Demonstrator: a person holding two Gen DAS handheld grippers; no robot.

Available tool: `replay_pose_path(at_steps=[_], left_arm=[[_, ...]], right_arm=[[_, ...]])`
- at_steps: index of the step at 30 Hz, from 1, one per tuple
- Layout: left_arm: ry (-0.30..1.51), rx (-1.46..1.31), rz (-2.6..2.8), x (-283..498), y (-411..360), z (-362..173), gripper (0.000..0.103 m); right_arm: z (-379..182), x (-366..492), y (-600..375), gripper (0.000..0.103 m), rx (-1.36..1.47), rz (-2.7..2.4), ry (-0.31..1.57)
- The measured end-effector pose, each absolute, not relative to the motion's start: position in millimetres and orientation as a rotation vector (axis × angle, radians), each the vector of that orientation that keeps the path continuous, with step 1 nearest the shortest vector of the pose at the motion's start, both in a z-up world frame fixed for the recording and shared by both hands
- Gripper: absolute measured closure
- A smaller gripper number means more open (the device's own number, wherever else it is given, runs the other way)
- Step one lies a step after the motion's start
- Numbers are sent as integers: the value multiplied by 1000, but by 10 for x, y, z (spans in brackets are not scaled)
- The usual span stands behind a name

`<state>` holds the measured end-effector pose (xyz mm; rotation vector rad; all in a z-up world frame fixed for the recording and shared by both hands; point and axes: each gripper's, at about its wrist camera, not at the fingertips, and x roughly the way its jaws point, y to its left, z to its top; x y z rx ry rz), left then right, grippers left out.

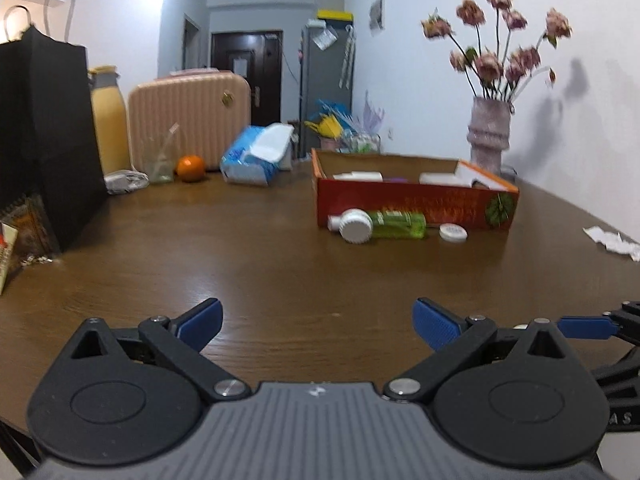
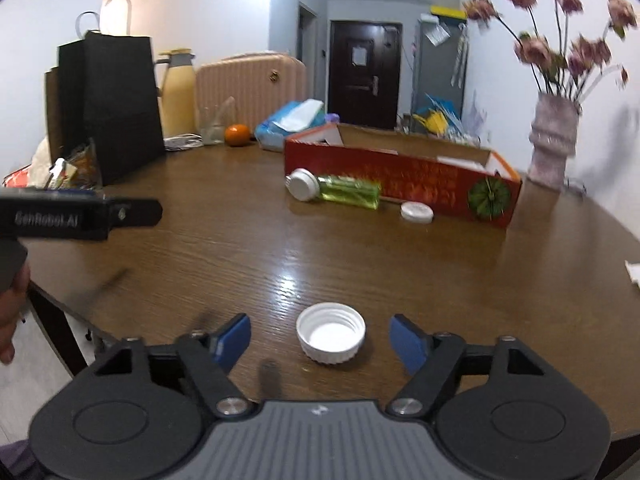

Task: Organize rigid objects
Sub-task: 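Grasp the small white cap on the table with the right gripper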

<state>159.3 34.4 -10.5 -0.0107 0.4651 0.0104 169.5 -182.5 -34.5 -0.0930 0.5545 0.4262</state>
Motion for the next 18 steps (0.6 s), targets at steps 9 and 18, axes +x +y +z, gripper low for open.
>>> replay_pose_path(at_steps=[9,18], left_arm=[[530,-30,-24,2040,235,-210,15],[562,-66,-46,2981,165,-185,32]], right_arm=[[-427,2046,-1913,63,-76,403,591],[-317,2759,-2193,63,-48,332,582]])
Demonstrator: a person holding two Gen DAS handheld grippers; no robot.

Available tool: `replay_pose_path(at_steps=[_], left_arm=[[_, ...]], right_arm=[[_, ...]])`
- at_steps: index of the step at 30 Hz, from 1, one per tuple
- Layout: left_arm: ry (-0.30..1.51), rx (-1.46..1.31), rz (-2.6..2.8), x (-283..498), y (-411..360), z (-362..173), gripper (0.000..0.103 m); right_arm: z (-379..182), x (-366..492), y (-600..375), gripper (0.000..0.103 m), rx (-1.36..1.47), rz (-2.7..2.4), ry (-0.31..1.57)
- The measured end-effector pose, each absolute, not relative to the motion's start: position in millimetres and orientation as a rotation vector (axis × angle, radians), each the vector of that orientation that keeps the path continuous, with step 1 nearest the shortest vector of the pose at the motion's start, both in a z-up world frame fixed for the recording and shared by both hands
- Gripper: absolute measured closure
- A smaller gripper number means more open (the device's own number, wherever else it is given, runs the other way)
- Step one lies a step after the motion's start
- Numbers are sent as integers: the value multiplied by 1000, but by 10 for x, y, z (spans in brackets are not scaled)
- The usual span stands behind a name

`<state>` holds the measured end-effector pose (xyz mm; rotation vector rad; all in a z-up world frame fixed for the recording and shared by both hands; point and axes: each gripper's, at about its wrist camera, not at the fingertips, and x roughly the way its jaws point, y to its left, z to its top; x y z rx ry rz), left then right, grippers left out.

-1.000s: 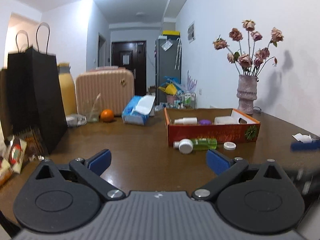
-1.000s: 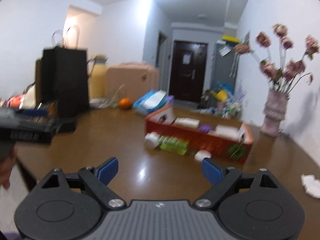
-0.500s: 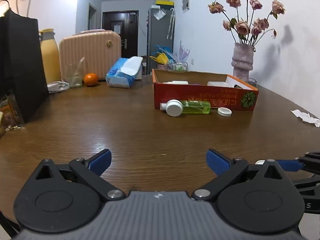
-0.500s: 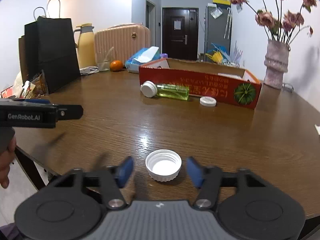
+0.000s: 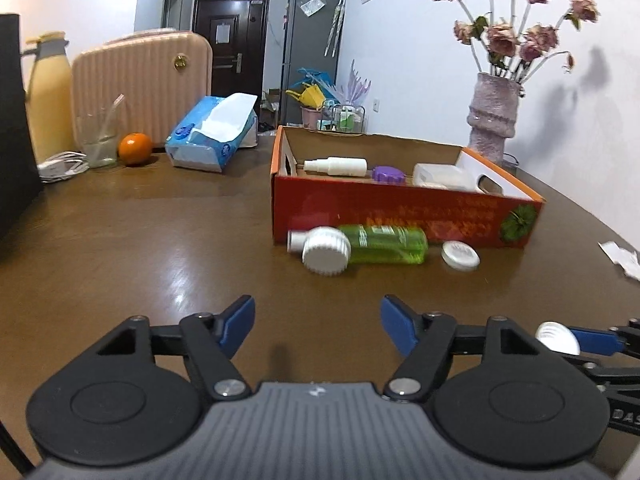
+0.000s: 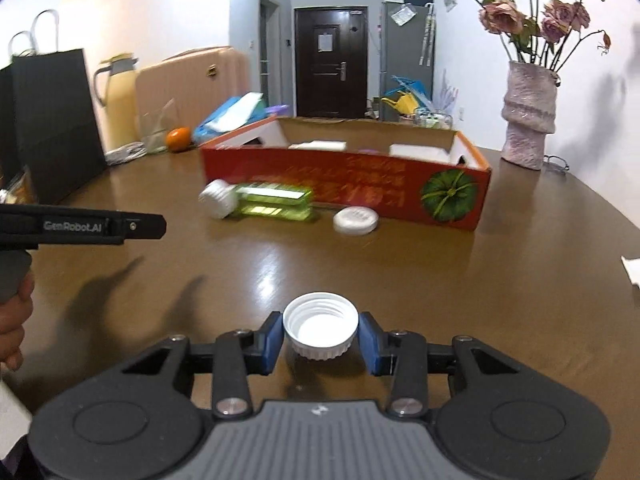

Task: Organize rigid objects
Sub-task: 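Grasp the small white cap on the table with the right gripper, then grasp the white ridged cap beside the green bottle with the left gripper, then carry both white caps over the box with both grippers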

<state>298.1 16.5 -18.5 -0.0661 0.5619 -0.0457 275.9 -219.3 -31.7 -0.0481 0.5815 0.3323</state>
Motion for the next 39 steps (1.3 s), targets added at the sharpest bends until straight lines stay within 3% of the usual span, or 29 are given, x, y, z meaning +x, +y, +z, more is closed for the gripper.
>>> replay_pose_path(at_steps=[9,13,22,39], left_arm=[[607,-104,-92,3716,169,-234,44],[631,-96,-94,3857,138,-312,63],[585,-87,-85,3631,116,-197,64],[454,-154,-109,2207,174,370,63]], right_arm=[[-277,3408,-2399,63,-2,300,592],[-312,3524,-2406,63,-6,309,599],[-320,3456,-2356,63,-12,327,603],[211,2349,-2371,63,-8,327,473]])
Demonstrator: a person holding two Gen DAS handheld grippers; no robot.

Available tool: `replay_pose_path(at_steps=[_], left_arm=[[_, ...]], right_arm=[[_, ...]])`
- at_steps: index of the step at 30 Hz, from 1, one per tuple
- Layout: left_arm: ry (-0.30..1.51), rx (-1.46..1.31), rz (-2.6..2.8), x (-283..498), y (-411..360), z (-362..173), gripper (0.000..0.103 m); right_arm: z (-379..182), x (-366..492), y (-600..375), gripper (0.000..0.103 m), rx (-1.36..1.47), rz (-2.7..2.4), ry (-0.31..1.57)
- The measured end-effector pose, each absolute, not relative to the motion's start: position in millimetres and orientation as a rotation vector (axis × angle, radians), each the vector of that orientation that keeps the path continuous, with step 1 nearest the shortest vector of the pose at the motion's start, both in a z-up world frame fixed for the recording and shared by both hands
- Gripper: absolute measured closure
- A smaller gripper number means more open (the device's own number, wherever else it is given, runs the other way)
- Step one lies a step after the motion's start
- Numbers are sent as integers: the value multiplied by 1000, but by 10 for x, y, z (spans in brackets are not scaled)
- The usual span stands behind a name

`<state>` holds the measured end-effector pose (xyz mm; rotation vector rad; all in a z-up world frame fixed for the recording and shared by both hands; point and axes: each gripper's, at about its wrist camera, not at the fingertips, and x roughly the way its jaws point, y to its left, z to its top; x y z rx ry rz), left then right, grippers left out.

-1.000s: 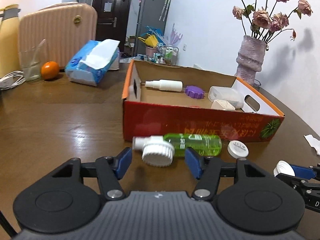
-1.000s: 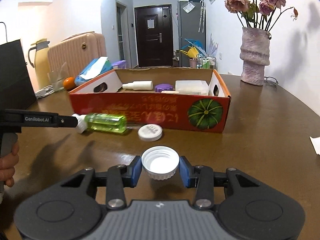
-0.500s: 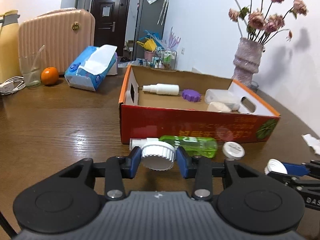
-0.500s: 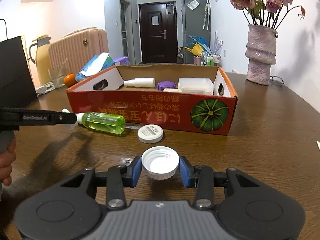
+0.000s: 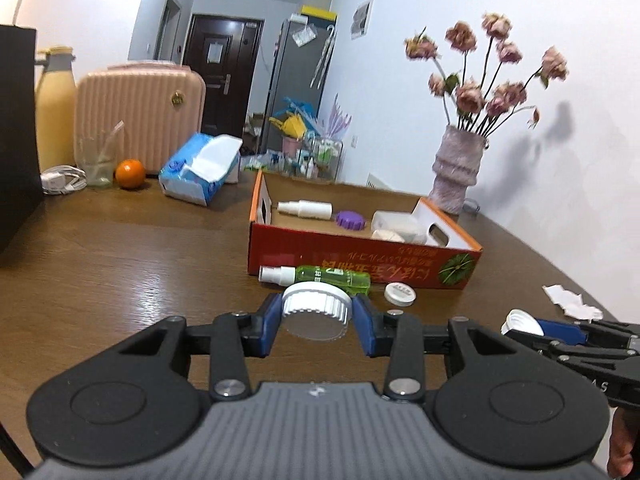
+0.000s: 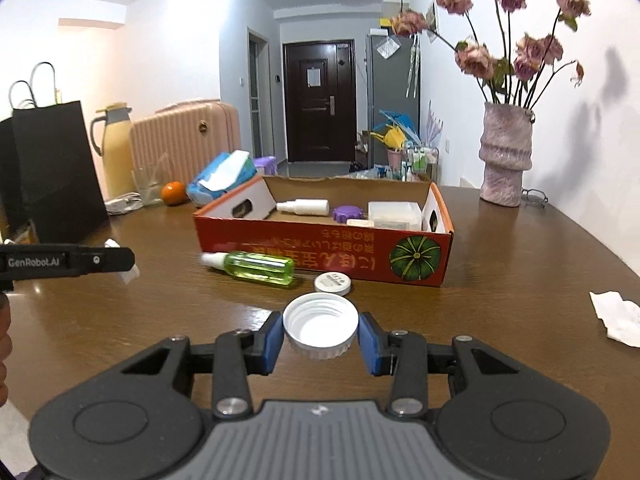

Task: Organize rigid objects
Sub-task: 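Carry both white caps over the box with both grippers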

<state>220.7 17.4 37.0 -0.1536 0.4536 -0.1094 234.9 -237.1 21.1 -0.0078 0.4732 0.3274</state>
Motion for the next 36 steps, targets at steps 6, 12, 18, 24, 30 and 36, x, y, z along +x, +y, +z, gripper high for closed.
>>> replay_pose_path(at_steps=[6,12,18,24,30,36], left_arm=[[410,-166,-112,1865,184,471,63],[398,-167,-128,1681,165,469,63],[403,-172,-122,1683,186,458,63],[417,-155,-115,1908,186,444,63],[378,-103,-127,2413,154,602,63],[388,-70,-138,3269,175,748,63]], right_arm=[[309,1986,-2339,63,-21,336,433],[315,1775,-2356,63,-31,331,425],[291,1764,-2374,63,-24,324,431],[234,1958,-2365,63,-20,325,446],[385,2447,-2430,63,-46,296,423],[589,3240,-2515,63,-66,291,402]])
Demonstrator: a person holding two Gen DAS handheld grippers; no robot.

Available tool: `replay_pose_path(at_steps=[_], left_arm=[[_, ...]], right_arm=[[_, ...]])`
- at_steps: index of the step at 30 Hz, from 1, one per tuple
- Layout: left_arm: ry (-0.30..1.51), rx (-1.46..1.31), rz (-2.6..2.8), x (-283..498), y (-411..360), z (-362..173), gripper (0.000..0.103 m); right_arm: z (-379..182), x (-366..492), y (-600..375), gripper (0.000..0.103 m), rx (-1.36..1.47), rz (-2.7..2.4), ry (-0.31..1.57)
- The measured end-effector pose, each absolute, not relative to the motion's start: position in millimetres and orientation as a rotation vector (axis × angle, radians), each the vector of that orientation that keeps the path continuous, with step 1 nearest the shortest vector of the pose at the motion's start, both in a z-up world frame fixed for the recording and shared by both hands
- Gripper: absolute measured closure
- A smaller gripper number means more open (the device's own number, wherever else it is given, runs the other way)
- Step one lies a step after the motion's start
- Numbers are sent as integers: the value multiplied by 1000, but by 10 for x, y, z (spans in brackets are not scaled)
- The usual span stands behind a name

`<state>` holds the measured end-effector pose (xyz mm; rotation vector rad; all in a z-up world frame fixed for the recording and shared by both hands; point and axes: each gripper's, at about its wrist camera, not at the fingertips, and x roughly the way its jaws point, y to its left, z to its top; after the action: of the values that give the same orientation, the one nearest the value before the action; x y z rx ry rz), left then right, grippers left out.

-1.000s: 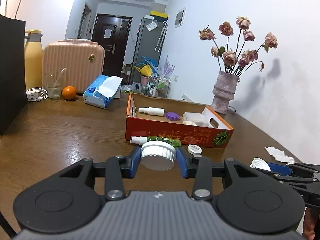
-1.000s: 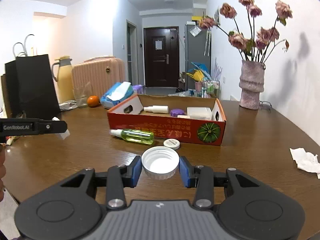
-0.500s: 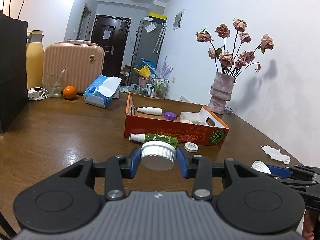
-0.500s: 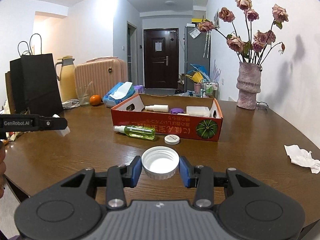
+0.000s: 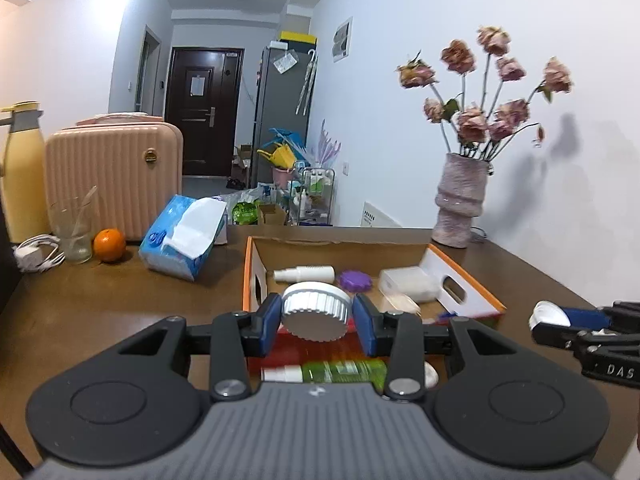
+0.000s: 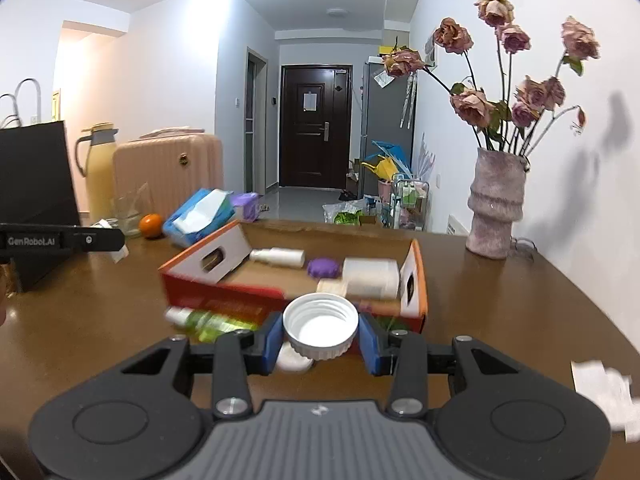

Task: Organize rigid objects
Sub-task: 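Carry both white caps over the box with both grippers, then open both grippers to drop the white caps into the box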

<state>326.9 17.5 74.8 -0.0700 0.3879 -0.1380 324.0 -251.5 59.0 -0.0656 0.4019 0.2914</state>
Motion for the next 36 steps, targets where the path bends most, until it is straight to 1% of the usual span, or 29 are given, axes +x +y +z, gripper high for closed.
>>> replay_pose_path(at_steps=[7,12,15,16,17,19,21,24,30,36], left_arm=[[475,-76,-141,4142,229,611,63],[545,-44,-161,4680,195,376,63],[550,-19,-153,4904,188,255,63],[557,-19,-157,4964,190,210,63],[565,-23,-158,5013,197,150,60],[578,-46,-146,5061,217,21,52],[555,33,-157,5030,179,-57,53],[543,34,-143,5013,195,-55,51],[542,-3,-115,5034,246,-8,51],[539,7,-107,5013,242,47,51]], right_arm=[[510,4158,-2543,63,-67,287,449],[318,4723,-2477,63,-93,275,499],[161,5008,-2422,63,-109,271,529],[122,5063,-2411,63,-114,265,529],[78,5113,-2400,62,-119,248,523],[10,5136,-2385,52,-128,216,490],[-57,5136,-2405,48,-102,208,446],[-139,5177,-2463,49,-33,236,481],[-89,5090,-2523,48,-23,227,430],[-76,5051,-2488,48,-27,247,426]])
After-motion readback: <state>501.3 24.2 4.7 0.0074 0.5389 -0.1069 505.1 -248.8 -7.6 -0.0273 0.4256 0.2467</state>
